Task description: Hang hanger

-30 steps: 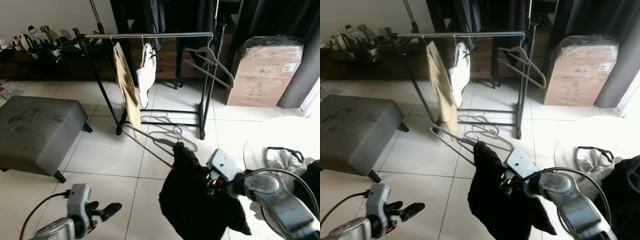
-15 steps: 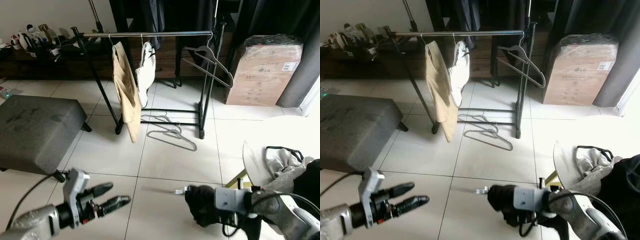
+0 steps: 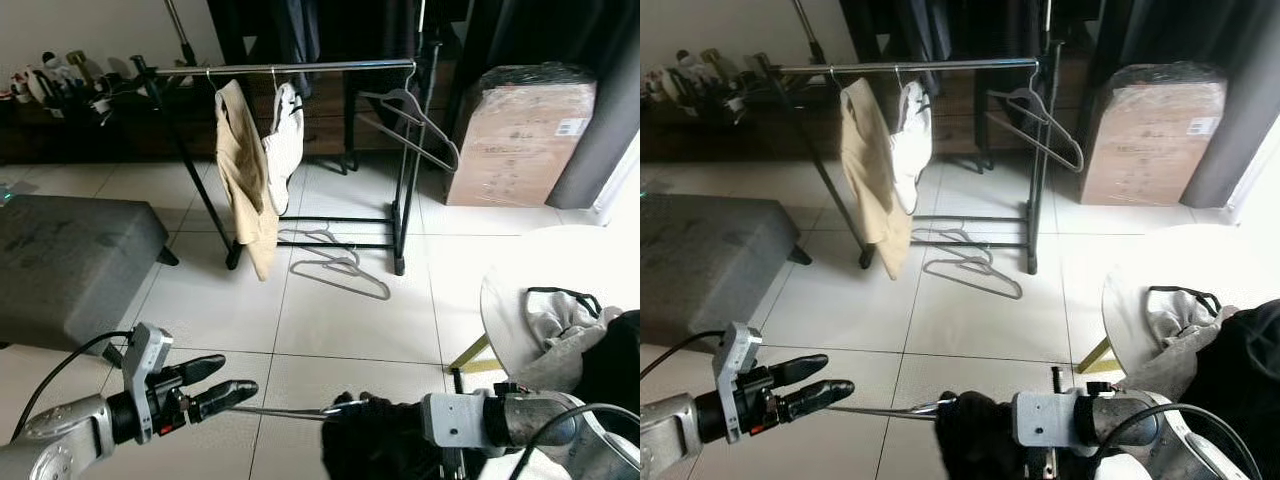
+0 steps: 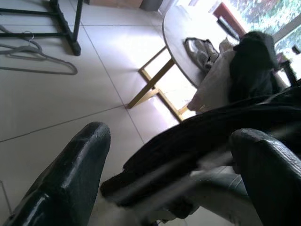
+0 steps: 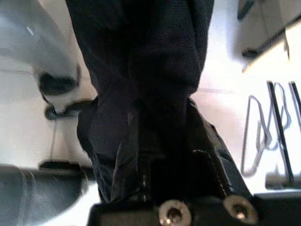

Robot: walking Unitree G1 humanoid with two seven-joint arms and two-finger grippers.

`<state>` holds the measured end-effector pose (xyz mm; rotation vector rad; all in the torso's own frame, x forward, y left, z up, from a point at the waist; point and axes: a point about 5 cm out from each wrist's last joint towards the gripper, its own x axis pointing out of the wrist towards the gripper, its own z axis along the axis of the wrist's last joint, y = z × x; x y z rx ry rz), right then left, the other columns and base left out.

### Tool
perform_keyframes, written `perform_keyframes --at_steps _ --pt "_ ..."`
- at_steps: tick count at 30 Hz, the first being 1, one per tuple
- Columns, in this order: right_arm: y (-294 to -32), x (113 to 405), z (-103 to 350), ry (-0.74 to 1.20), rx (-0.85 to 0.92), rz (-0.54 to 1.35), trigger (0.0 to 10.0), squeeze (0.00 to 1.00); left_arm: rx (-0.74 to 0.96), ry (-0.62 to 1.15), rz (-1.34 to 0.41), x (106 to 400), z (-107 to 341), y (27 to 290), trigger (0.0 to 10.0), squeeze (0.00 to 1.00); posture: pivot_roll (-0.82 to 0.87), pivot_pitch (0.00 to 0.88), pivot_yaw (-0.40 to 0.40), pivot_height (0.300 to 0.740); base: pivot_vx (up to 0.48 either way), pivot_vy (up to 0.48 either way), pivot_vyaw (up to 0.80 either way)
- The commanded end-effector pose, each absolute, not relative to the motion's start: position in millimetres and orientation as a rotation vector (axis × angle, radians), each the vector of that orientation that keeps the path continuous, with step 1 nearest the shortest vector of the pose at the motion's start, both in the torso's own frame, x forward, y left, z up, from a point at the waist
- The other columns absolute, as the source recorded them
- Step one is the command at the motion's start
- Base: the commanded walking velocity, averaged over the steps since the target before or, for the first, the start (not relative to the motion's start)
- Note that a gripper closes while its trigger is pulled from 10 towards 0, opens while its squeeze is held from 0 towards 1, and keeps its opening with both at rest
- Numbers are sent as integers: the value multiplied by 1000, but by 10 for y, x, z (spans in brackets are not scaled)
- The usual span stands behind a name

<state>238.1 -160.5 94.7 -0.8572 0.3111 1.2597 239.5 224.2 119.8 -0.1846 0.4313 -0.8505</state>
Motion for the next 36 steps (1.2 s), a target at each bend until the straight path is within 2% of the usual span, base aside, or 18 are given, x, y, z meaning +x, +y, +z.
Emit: perform_keyframes --at_steps 1,9,12,14,15,17,21,29,33,36 --pt "-1551 2345 1034 284 -837 1286 0 0 -181 453 -860 2409 1161 2240 10000 0 -145 183 78 740 0 0 0" --pt "-1509 2293 1036 299 -800 1293 0 0 -189 456 -855 2435 1129 2234 10000 0 -141 171 82 740 0 0 0" --pt "-1530 2343 1092 289 -755 1241 0 0 -166 445 -790 2462 1084 2282 10000 0 -141 166 83 740 0 0 0" --pt "-1620 2475 1241 253 -647 1125 0 0 -111 352 -395 2652 950 2591 10000 0 -141 158 85 740 0 0 0" --pt "-1620 2475 1241 253 -647 1125 0 0 -111 352 -395 2652 950 2591 10000 0 -141 158 85 740 0 0 0" --pt "-1652 2537 1261 263 -616 1059 0 0 -122 302 -232 2670 930 2709 10000 0 -139 154 86 740 0 0 0" --pt "-1657 2617 1274 277 -561 980 0 0 -88 268 -146 2612 913 2737 10000 0 -136 152 87 740 0 0 0" --pt "-1471 2637 1333 241 -445 968 0 0 -118 275 -162 2434 733 2579 10000 0 -127 137 89 740 0 0 0" --pt "-1382 2633 1321 226 -434 973 0 0 -89 211 -269 2465 836 2337 10000 0 -117 120 87 740 0 0 0" --pt "-1369 2685 1313 236 -475 961 0 0 -61 170 -482 2497 1028 2070 10000 0 -113 111 84 740 0 0 0"
